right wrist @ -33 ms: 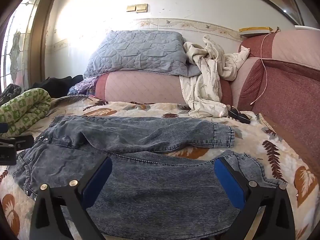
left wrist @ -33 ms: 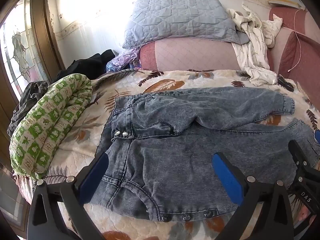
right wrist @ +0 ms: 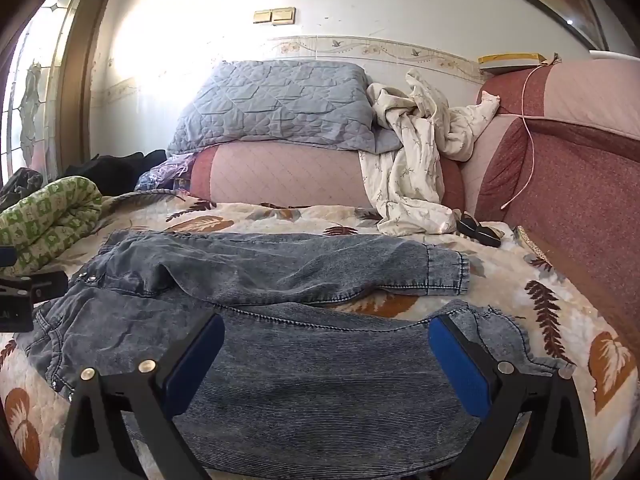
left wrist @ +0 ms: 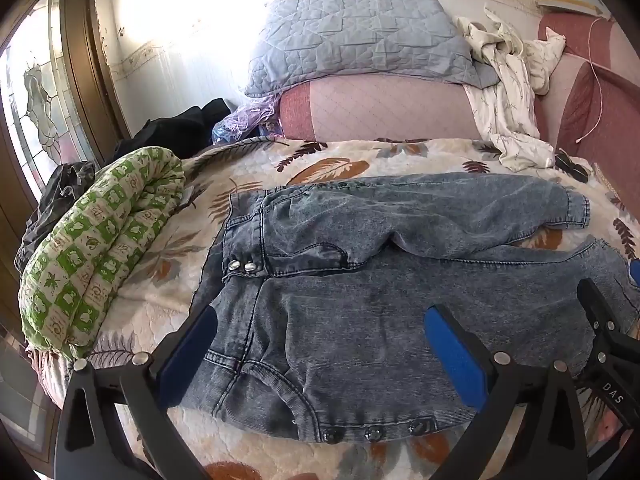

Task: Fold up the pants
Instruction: 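Move both grippers open toward the waistband of the blue jeans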

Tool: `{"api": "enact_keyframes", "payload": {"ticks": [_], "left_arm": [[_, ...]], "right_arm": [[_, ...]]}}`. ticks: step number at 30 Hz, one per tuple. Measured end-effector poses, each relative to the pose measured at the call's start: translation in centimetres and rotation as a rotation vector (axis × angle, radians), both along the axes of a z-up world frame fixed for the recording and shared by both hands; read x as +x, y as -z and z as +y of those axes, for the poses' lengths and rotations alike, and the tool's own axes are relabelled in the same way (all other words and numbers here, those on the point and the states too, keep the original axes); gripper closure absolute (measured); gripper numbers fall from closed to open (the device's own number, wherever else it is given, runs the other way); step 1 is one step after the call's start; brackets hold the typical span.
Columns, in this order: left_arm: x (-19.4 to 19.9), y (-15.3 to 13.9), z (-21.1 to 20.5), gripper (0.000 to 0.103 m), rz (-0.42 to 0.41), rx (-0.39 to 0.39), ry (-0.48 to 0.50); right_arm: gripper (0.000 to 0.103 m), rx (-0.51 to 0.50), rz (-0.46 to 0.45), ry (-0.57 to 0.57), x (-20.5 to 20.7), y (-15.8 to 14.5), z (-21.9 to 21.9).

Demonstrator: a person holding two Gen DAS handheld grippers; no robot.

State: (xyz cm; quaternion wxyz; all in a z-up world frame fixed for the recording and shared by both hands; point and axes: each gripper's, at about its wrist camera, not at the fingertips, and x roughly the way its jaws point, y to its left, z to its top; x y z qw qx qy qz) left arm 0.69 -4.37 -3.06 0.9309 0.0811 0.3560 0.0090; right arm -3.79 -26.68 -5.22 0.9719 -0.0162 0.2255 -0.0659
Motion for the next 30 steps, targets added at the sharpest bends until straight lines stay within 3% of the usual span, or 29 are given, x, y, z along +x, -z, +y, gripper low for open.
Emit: {"api": "enact_keyframes", "payload": {"ticks": [30], "left_arm": [[0.3,1.7,-0.1,0.0,0.039,0.02,-0.007]], "right_arm": [[0.0,-0.018,0.028,-0.004,0.2,0.3,0.2]]}}
